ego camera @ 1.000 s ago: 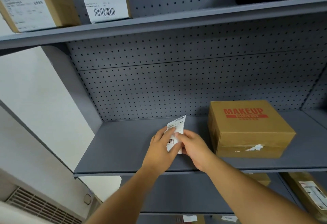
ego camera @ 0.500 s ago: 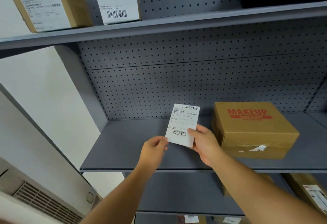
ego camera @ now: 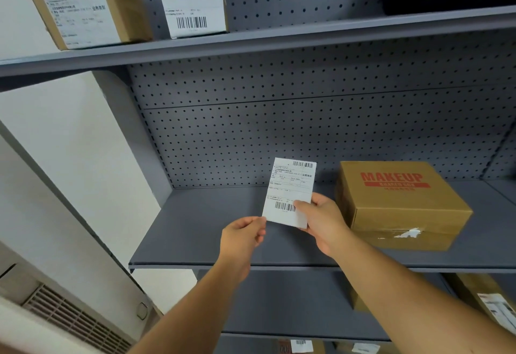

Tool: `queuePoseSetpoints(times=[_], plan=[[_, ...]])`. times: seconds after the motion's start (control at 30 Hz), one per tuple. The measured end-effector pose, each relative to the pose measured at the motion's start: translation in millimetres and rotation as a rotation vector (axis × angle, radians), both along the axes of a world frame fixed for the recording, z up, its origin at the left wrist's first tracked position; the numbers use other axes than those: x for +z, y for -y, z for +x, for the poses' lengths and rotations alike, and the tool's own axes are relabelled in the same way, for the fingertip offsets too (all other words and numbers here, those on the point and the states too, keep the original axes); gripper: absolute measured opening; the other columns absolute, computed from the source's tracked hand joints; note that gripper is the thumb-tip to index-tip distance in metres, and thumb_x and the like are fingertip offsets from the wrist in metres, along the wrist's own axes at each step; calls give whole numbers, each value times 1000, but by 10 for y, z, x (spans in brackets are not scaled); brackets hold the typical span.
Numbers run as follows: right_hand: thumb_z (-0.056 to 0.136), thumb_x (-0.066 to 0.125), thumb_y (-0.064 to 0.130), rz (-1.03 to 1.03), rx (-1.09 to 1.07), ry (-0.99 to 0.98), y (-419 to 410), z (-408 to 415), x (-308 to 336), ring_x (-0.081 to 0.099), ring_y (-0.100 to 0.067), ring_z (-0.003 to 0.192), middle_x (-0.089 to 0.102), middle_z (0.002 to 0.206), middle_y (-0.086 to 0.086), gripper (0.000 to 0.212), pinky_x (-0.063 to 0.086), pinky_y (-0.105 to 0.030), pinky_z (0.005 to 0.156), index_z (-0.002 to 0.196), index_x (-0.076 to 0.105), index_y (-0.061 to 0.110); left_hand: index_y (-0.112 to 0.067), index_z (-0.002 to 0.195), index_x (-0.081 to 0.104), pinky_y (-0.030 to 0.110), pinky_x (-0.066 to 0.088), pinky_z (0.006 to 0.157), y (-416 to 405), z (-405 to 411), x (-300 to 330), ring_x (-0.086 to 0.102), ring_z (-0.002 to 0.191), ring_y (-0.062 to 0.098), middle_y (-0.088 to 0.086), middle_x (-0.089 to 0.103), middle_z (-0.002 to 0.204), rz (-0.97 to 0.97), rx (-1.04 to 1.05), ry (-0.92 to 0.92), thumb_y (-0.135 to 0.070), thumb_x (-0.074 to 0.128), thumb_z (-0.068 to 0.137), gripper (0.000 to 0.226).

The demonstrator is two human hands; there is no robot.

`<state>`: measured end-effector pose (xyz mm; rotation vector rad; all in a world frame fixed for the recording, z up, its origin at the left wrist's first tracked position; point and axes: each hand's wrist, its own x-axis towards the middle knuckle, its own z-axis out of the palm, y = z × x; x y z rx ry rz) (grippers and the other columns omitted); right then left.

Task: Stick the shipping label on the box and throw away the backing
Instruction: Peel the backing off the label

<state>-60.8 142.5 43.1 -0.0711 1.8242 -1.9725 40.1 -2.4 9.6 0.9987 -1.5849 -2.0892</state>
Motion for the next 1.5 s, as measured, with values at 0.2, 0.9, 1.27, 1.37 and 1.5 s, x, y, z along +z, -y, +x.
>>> queuePoseSetpoints(times=[0.2, 0.9, 1.27, 1.37, 1.5], plan=[[99, 62, 7, 6, 3, -16, -28, -51, -4, 73, -23, 106, 76, 121, -1, 31, 62, -43, 89, 127, 69, 16, -4, 88, 73, 31, 58, 82, 5, 61, 35, 63, 73, 19, 9, 69, 78, 60, -104, -49, -5, 72, 92, 5], [100, 58, 7, 47, 21, -2, -44, -41, -8, 73, -21, 106, 75, 119, 0, 24, 61, -39, 87, 107, 67, 28, -4, 89, 75, 30, 55, 79, -7, 81, 53, 68, 74, 19, 10, 74, 77, 70, -167, -120, -1, 68, 94, 9], [93, 69, 27, 552, 91, -487, 3, 15, -86, 60, -19, 105, 60, 125, -2, 33, 46, -29, 87, 125, 64, 25, -6, 89, 78, 29, 52, 76, -63, 24, 123, 68, 78, 19, 8, 75, 78, -83, -222, -155, -5, 67, 96, 13], [94, 64, 21, 469, 242, -618, 20, 80, -13, 67, -10, 88, 75, 95, 8, 14, 54, -31, 82, 93, 77, 26, -5, 90, 80, 28, 52, 76, -69, 7, 120, 67, 78, 17, 8, 75, 81, -130, -247, -147, -8, 67, 96, 14], [92, 65, 28, 491, 337, -647, -1, 130, 44, 70, -6, 84, 78, 86, 12, 16, 58, -30, 80, 90, 80, 28, -8, 91, 81, 25, 51, 75, -53, 4, 126, 67, 78, 13, 6, 76, 81, -203, -273, -117, -12, 67, 95, 16]])
